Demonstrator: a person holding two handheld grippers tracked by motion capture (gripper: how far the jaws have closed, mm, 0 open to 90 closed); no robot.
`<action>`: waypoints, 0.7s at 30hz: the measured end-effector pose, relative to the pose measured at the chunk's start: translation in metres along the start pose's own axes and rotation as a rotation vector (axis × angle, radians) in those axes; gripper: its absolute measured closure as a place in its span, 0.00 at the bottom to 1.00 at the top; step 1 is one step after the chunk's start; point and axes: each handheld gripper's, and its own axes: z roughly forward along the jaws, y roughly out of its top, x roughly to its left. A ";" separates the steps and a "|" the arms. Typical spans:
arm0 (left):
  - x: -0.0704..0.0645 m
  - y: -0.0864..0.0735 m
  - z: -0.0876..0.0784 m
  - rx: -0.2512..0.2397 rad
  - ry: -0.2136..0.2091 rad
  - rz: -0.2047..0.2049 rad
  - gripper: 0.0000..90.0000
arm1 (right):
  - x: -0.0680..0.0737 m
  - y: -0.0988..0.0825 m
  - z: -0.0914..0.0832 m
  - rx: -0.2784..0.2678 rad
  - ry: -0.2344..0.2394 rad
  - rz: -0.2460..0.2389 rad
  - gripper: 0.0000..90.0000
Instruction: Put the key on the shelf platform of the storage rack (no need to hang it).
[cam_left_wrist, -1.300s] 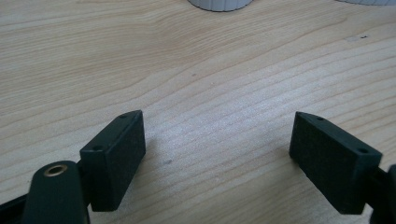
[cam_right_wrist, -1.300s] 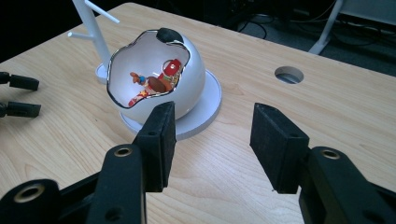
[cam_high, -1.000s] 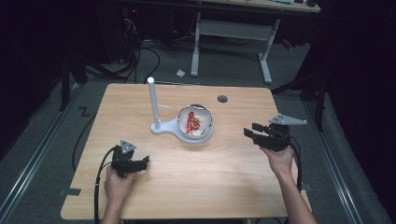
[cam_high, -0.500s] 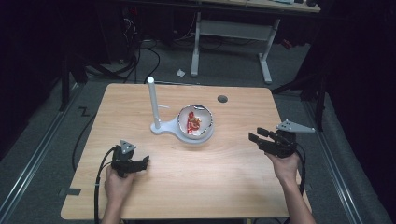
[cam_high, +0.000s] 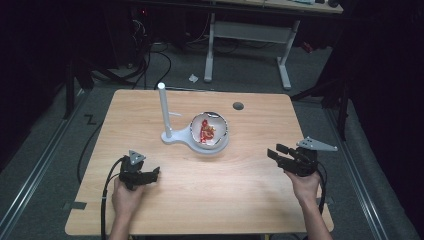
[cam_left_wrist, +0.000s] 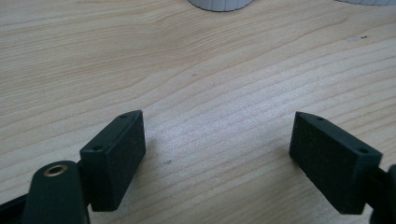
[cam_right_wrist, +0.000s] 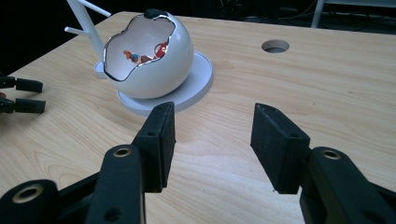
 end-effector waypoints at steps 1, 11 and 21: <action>0.000 0.000 0.000 0.001 -0.001 0.000 0.21 | 0.000 -0.002 0.000 0.004 0.002 0.005 0.56; 0.000 0.000 0.000 0.000 0.000 0.000 0.21 | -0.002 -0.013 0.004 0.017 0.001 0.030 0.56; 0.000 0.000 0.000 0.001 -0.001 0.000 0.21 | -0.001 -0.023 0.011 0.033 0.002 0.034 0.56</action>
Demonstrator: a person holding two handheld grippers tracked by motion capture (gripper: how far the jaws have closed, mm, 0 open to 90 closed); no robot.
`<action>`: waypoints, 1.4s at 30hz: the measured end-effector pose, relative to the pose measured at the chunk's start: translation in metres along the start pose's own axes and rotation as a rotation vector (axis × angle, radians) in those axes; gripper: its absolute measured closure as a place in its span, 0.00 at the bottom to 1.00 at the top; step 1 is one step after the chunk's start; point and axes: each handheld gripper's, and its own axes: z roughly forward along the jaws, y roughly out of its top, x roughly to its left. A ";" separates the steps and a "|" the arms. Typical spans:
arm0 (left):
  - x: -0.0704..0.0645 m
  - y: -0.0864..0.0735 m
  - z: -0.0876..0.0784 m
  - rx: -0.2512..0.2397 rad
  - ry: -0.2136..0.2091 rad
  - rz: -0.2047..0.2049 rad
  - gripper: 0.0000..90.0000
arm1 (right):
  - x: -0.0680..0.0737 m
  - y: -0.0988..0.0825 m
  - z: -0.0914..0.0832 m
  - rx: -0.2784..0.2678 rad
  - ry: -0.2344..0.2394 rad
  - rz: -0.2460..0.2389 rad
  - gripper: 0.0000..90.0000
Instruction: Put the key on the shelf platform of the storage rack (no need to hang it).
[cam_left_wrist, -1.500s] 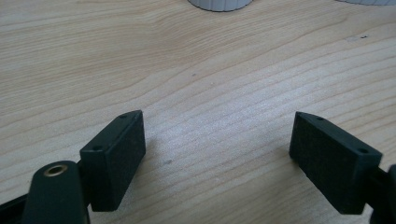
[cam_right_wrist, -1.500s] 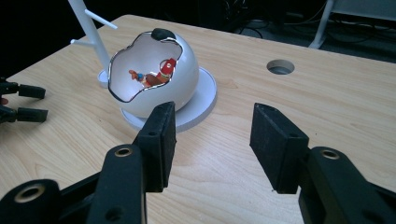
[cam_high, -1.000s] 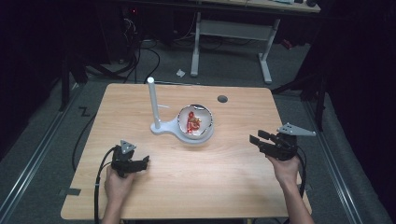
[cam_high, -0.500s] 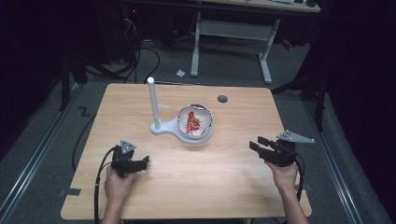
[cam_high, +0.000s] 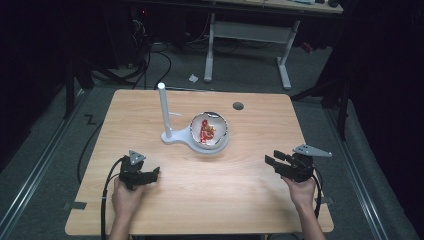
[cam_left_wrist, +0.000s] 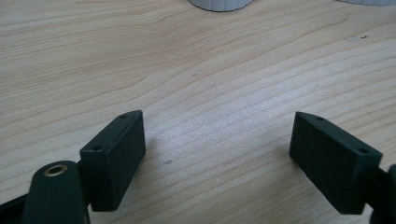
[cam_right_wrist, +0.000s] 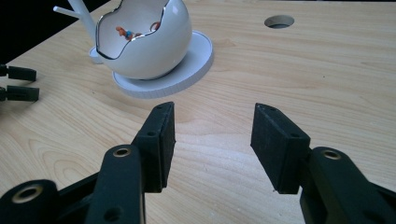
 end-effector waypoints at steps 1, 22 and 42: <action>0.000 0.000 0.000 0.000 0.000 0.000 0.21 | 0.000 -0.001 0.001 0.002 0.001 0.002 0.56; 0.000 0.000 0.000 0.000 0.000 0.000 0.21 | 0.005 -0.017 0.019 0.051 0.002 0.000 0.55; 0.000 0.000 0.000 0.000 0.000 0.000 0.21 | 0.017 -0.032 0.041 0.117 -0.037 -0.050 0.54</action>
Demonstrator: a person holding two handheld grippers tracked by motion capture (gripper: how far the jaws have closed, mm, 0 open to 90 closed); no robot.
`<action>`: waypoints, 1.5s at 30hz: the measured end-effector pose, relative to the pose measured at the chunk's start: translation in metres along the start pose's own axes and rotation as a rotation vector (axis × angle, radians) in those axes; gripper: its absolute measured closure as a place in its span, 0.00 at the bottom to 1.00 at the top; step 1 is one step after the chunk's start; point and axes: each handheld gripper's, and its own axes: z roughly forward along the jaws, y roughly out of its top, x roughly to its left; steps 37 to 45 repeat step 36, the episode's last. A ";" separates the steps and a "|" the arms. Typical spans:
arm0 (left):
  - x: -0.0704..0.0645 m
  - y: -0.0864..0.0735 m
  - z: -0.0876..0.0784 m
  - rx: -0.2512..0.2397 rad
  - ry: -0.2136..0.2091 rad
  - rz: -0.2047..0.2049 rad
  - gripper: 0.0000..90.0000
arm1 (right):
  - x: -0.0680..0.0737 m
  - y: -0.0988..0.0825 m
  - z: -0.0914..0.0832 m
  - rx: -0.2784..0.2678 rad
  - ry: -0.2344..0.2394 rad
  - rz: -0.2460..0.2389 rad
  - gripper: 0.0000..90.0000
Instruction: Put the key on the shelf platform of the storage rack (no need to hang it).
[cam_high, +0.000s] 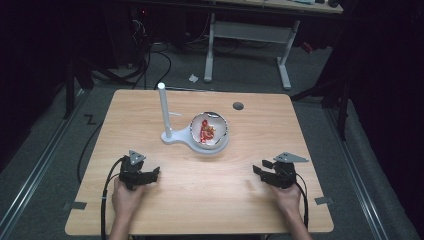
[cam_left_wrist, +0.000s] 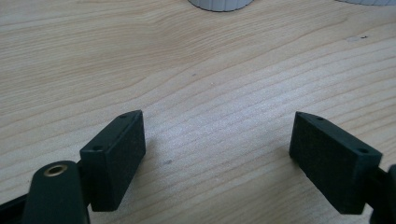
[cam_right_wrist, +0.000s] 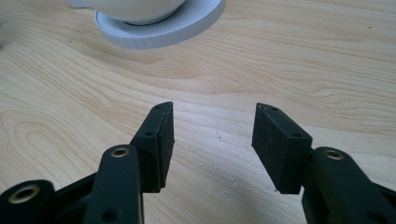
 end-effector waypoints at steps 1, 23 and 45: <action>0.000 0.000 0.000 0.000 0.000 0.000 0.21 | 0.000 -0.001 0.001 0.002 0.002 -0.002 0.54; 0.000 0.000 0.000 0.000 0.000 0.000 0.21 | 0.007 -0.016 0.024 0.076 -0.064 -0.062 0.51; 0.000 0.000 0.000 0.000 0.000 0.000 0.21 | 0.013 -0.017 0.026 0.085 -0.108 -0.106 0.46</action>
